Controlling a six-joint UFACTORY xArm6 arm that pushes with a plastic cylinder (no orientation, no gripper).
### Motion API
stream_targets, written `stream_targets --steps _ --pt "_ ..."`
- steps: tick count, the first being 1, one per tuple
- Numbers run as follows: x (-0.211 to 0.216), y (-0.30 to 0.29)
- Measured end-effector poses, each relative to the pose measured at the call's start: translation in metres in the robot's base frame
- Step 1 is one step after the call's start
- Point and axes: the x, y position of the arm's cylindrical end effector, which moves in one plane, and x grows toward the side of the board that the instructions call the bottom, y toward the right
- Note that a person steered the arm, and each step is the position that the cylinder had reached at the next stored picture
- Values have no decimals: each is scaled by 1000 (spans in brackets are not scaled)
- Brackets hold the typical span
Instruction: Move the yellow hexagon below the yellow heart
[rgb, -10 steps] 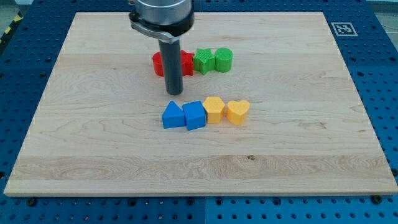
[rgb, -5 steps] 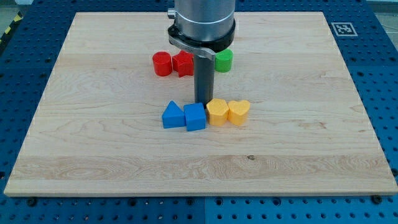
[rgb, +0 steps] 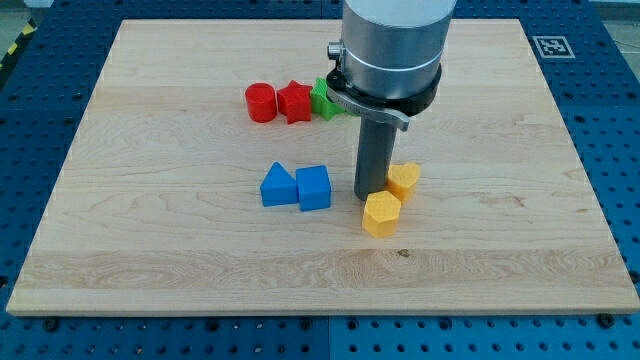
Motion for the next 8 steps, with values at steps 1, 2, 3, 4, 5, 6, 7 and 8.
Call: stream_targets --steps 1,2,3,4,5,6,7,8 --pt "0 0" --pt "1 -20" --pt "8 -21" --pt "20 -21" --pt "21 -21" --pt "27 -21" --pt "30 -19" --pt "43 -19"
